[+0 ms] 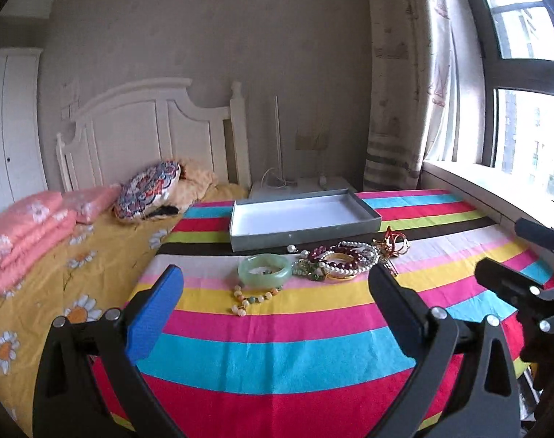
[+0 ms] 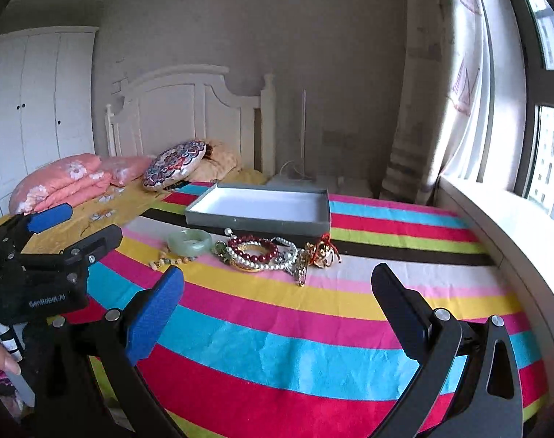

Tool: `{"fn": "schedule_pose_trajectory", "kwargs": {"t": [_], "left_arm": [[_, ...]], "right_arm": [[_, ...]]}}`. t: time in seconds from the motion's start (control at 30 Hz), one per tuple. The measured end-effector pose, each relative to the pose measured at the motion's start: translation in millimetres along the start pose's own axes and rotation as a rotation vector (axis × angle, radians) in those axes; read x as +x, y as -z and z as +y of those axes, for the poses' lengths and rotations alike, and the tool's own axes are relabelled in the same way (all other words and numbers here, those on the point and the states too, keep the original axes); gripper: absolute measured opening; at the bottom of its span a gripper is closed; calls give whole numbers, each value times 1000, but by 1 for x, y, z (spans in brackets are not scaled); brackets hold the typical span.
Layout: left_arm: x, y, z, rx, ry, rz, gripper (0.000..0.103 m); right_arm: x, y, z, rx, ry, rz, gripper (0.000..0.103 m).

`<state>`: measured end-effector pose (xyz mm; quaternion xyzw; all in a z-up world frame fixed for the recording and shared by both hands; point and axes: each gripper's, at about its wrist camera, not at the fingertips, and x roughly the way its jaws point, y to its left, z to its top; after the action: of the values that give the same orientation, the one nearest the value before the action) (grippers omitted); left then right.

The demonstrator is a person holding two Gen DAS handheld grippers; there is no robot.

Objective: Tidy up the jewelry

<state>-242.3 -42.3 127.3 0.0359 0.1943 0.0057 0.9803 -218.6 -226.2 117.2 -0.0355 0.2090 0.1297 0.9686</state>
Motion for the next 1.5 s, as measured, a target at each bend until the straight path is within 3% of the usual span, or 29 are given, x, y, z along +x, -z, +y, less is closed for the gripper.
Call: {"fn": "schedule_pose_trajectory", "kwargs": {"t": [1.5], "left_arm": [[3,6,-1,-3,-4,1,101]], "right_arm": [[2,1,6,0,-20,-7,99]]}}
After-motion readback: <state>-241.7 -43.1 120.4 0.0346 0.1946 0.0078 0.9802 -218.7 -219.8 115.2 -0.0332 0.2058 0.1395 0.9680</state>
